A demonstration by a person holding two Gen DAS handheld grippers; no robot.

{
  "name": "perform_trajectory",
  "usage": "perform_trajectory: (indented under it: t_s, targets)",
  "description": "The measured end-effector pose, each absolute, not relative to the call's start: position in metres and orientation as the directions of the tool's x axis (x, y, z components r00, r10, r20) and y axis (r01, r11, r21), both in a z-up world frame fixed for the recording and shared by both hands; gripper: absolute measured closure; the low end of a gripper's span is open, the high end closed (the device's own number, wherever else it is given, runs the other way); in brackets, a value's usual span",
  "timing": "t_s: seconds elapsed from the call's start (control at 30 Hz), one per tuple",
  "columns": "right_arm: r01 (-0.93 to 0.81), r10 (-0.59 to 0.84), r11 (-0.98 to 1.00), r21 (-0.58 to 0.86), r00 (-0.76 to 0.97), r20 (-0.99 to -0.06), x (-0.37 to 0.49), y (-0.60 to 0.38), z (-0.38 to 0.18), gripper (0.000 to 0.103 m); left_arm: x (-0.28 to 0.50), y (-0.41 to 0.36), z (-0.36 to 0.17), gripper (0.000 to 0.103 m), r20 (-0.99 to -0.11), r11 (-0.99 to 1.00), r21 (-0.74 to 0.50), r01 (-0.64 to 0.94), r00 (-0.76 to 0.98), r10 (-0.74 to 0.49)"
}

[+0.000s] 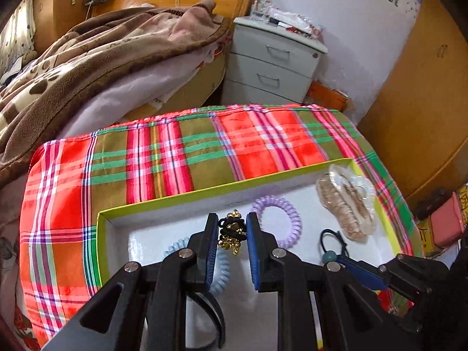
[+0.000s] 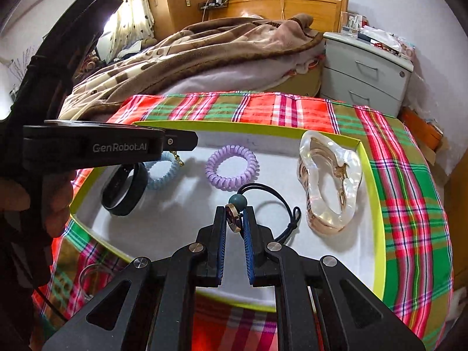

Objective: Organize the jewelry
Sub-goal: 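Carry both items over the tray and open both grippers to drop them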

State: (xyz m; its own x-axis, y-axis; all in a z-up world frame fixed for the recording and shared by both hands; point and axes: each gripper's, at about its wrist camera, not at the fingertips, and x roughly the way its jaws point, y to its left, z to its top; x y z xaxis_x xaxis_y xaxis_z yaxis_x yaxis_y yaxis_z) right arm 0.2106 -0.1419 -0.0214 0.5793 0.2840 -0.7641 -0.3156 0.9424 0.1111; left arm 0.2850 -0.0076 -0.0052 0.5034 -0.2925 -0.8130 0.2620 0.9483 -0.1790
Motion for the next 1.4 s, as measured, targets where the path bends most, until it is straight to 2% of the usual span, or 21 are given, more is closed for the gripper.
perform_trajectory:
  t_s: [0.87,1.13,1.23,1.3,1.4]
  targets:
    - [-0.319,0.254,0.945,0.075,0.568,-0.783,0.221,-0.131,-0.03,0.091,0.299,-0.01,-0.022,0.082,-0.836,0.957,-0.167,0.238,0.48,-0.265]
    - [-0.316,0.249,0.946,0.072,0.57,-0.783,0.221,-0.13,-0.03,0.089,0.299,-0.012,-0.021,0.076,-0.84,0.96,-0.157,0.23,0.48,-0.252]
    - [-0.314,0.25,0.947,0.072,0.576,-0.778,0.22,-0.13,-0.028,0.084,0.297,-0.012,-0.019,0.074,-0.838,0.962,-0.152,0.228,0.486,-0.248]
    - [-0.31,0.247,0.948,0.07,0.582,-0.775,0.219,-0.131,-0.027,0.076,0.295,-0.011,-0.017,0.072,-0.836,0.962,-0.15,0.227,0.491,-0.246]
    - [-0.308,0.253,0.948,0.077,0.587,-0.769,0.217,-0.132,-0.024,0.074,0.291,-0.009,-0.013,0.069,-0.832,0.963,-0.149,0.224,0.498,-0.245]
